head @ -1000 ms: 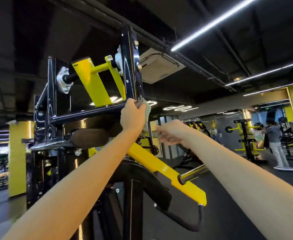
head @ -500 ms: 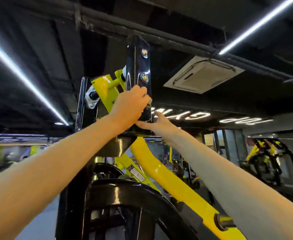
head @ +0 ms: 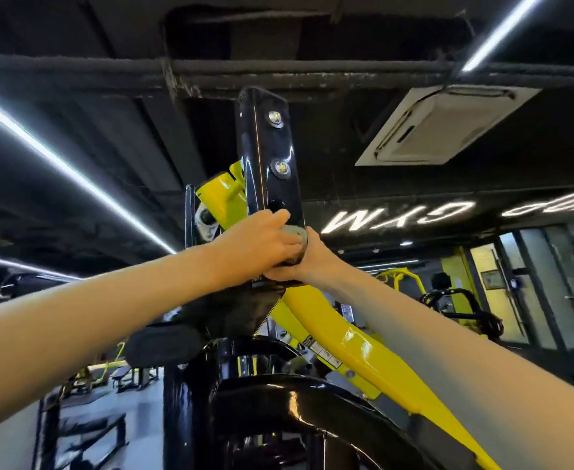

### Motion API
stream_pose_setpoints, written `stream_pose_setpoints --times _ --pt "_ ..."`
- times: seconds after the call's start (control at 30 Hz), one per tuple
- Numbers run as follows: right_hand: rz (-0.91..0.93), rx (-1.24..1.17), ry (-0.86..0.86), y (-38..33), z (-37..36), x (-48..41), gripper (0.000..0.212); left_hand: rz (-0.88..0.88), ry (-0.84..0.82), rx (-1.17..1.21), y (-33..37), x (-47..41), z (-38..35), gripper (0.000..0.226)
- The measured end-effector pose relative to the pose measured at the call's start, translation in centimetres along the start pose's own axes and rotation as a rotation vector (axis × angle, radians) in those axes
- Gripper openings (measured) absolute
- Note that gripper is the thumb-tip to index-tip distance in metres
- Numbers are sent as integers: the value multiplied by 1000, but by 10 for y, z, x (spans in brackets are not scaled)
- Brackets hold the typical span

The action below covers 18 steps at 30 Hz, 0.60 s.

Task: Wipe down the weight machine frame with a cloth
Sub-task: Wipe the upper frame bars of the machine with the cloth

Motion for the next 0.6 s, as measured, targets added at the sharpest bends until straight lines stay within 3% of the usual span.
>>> stream_pose_setpoints --times 0.13,0.27,0.37,0.43,0.5,0.53,0.6 --pt "-17 -51 -23 -4 2 -1 100 155 80 -79 -42 -10 14 18" --pt "-10 -55 -51 0 4 -1 84 -61 84 13 -16 2 6 23" --pt "3 -88 -77 -1 6 1 60 147 133 2 -54 -5 11 30" --pt "-3 -88 -72 2 6 3 66 86 53 69 -34 -3 1 28" --pt "-53 -86 -69 8 3 2 90 -77 -31 109 -9 7 -8 28" --pt "-90 -97 -75 11 2 2 103 -79 -31 93 -15 7 -8 31" --pt "-107 -110 -95 10 1 2 110 76 23 44 -47 -2 0 34"
Point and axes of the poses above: each hand's wrist, its own x-axis away from the middle knuckle, its own z-axis out of the back of the hand, y = z × x, the point moved 8 cm from there along -x, towards the middle knuckle, and after that the axes turned 9 degrees about z, right-handed, at the moved point
